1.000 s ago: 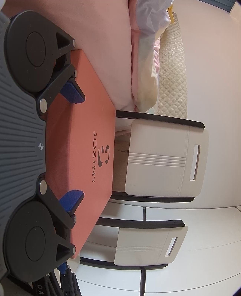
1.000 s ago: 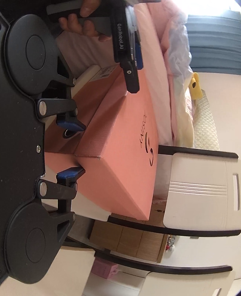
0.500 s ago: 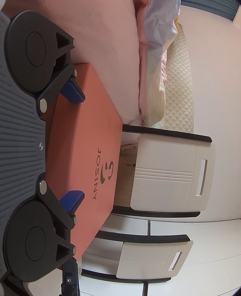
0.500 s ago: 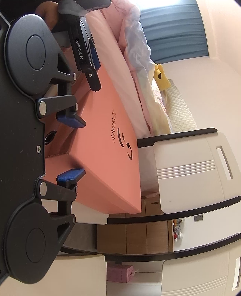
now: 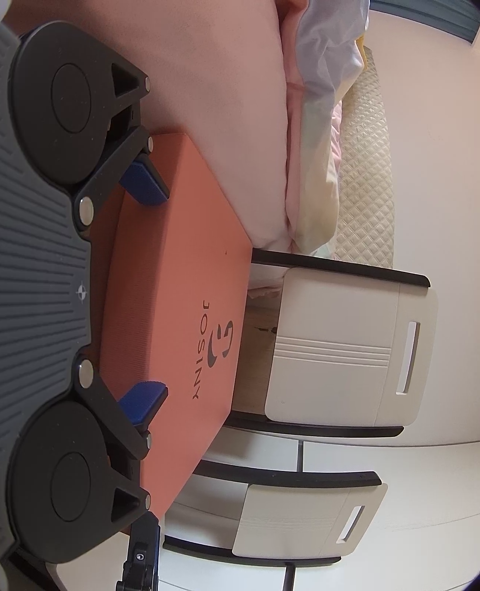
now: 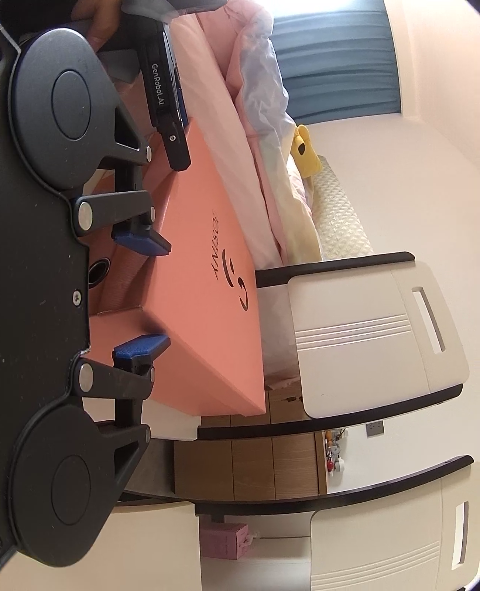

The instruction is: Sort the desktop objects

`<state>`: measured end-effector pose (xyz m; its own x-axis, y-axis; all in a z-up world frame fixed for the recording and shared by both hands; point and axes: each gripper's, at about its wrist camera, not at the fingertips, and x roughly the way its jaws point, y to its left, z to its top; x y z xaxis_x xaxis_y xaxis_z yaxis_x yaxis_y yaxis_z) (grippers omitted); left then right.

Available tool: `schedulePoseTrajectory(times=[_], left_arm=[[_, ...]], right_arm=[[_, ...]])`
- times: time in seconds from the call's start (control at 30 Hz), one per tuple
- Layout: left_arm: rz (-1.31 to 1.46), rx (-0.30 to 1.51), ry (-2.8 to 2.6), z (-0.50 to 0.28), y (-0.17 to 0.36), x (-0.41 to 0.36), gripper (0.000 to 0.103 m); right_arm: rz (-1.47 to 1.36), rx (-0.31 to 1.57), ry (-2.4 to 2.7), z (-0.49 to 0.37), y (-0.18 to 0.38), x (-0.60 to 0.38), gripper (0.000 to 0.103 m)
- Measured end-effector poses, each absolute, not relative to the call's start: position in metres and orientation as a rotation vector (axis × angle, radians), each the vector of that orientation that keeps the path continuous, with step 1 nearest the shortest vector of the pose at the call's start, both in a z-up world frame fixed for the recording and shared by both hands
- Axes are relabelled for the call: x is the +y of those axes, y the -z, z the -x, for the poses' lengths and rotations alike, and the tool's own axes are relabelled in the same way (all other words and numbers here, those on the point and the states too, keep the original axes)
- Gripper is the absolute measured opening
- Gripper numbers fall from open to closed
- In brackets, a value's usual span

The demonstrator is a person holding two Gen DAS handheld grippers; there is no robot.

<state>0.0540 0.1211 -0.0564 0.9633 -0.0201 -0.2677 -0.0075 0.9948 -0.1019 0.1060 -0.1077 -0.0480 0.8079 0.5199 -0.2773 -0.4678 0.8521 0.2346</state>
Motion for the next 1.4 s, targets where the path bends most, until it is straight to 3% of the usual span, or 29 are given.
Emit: schedulePoseTrajectory(times=[0.47, 0.93, 1.4], left_arm=[[0.044, 0.278, 0.044, -0.048, 0.056, 0.105, 0.103], [0.063, 0.293, 0.12, 0.009, 0.053, 0.071, 0.103], [0.016, 0.267, 0.131, 0.075, 0.039, 0.052, 0.103]], right_arm=[[-0.152, 0.295, -0.418, -0.103, 0.042, -0.118, 0.045], [-0.173, 0.203, -0.255, -0.026, 0.047, -0.148, 0.047], [-0.156, 0.164, -0.185, 0.057, 0.054, -0.154, 0.058]])
